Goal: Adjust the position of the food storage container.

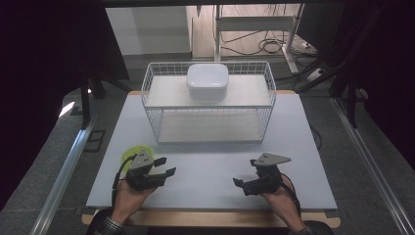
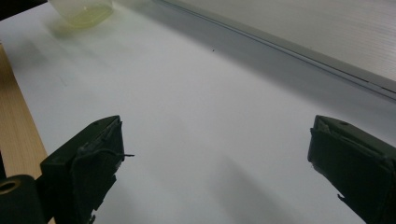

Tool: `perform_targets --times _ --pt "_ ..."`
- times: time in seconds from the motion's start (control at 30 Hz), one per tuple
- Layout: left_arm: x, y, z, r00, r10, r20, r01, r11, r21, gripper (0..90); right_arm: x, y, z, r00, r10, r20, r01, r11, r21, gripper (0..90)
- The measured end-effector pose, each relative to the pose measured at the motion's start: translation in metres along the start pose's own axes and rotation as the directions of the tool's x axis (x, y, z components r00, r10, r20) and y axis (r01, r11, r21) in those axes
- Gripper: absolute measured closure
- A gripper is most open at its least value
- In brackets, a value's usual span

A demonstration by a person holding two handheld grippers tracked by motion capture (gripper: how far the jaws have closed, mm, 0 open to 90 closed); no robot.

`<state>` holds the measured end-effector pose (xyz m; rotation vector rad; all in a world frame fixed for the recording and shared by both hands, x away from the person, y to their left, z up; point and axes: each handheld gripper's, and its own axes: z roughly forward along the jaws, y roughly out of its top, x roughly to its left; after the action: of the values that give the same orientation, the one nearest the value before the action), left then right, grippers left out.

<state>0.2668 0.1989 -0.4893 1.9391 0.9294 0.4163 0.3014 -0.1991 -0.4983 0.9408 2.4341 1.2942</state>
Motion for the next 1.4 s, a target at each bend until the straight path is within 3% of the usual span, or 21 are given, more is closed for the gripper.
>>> perform_targets --times 0.2,0.3,0.53,0.9,1.17,1.4 --pt "0.019 -0.002 -0.016 0.9967 -0.031 -0.075 0.029 0.9993 -0.021 83.0 0.000 -0.001 0.001 1.0000 -0.004 -0.004 0.004 1.000 0.003 4.7" --pt "0.031 -0.006 -0.023 0.9919 -0.055 -0.114 0.053 0.9983 -0.025 89.8 0.000 -0.001 0.002 0.9999 -0.009 -0.005 0.009 1.000 0.005 4.8" --pt "0.055 -0.015 -0.034 0.9745 -0.113 -0.194 0.108 0.9935 -0.037 90.0 0.000 -0.001 0.003 0.9999 -0.013 -0.007 0.013 1.000 0.013 5.2" --pt "0.083 -0.031 -0.047 0.9332 -0.177 -0.313 0.178 0.9837 -0.025 90.0 0.000 -0.002 0.003 0.9999 -0.012 -0.004 0.012 1.000 0.020 5.3" --pt "0.094 -0.042 -0.050 0.9121 -0.205 -0.355 0.221 0.9752 0.007 90.0 0.000 -0.002 0.004 0.9998 -0.017 -0.003 0.017 1.000 0.024 5.5" --pt "0.098 -0.045 -0.052 0.8979 -0.228 -0.377 0.249 0.9684 0.009 89.9 0.001 -0.002 0.005 0.9998 -0.019 -0.003 0.020 0.999 0.032 5.6"
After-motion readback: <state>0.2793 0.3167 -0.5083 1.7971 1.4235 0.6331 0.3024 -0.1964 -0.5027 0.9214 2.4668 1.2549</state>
